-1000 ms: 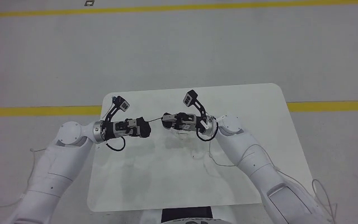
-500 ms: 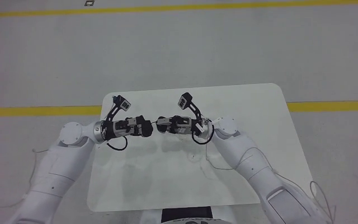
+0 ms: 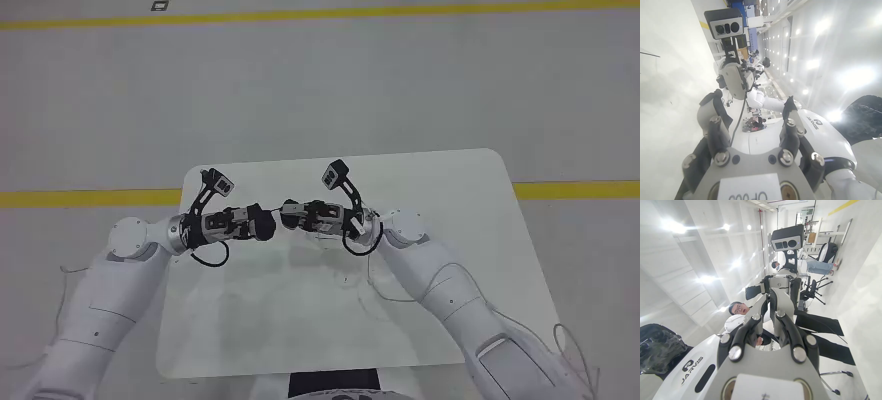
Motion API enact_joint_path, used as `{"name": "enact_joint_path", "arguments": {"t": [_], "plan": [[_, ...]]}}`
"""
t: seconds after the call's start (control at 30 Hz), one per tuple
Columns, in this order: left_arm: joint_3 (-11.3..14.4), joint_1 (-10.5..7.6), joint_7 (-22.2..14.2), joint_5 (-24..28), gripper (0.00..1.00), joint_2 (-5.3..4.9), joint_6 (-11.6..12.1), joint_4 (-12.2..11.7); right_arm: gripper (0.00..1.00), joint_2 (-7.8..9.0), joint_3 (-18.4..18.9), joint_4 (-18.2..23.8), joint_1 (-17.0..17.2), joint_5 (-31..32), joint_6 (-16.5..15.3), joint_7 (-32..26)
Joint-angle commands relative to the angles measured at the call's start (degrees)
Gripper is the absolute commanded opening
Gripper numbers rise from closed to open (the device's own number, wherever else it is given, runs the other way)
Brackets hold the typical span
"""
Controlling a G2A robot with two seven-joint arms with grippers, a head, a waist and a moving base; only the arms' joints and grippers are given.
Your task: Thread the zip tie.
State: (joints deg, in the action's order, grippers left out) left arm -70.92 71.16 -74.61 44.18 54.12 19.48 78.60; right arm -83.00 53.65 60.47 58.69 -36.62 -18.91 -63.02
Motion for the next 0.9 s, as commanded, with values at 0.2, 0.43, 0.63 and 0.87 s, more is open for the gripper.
{"name": "enact_joint_path", "arguments": {"t": [0.2,0.43,0.63,0.87], "plan": [[-0.7,0.38,0.5,0.2,0.73,0.36,0.0,0.3,0.00,0.15,0.0,1.6,0.3,0.0,0.3,-1.1],[-0.2,0.59,0.3,1.2,0.65,0.94,0.0,0.9,0.00,-0.20,-1.0,1.2,0.3,-0.3,0.4,-0.6],[-0.1,0.53,0.6,0.6,0.49,1.35,0.0,1.1,0.00,-0.32,-1.6,0.8,-0.2,1.1,0.6,0.1],[-0.4,0.79,0.5,-0.2,0.43,1.61,0.0,0.6,0.00,0.09,-1.3,1.8,0.1,3.7,1.2,1.2]]}}
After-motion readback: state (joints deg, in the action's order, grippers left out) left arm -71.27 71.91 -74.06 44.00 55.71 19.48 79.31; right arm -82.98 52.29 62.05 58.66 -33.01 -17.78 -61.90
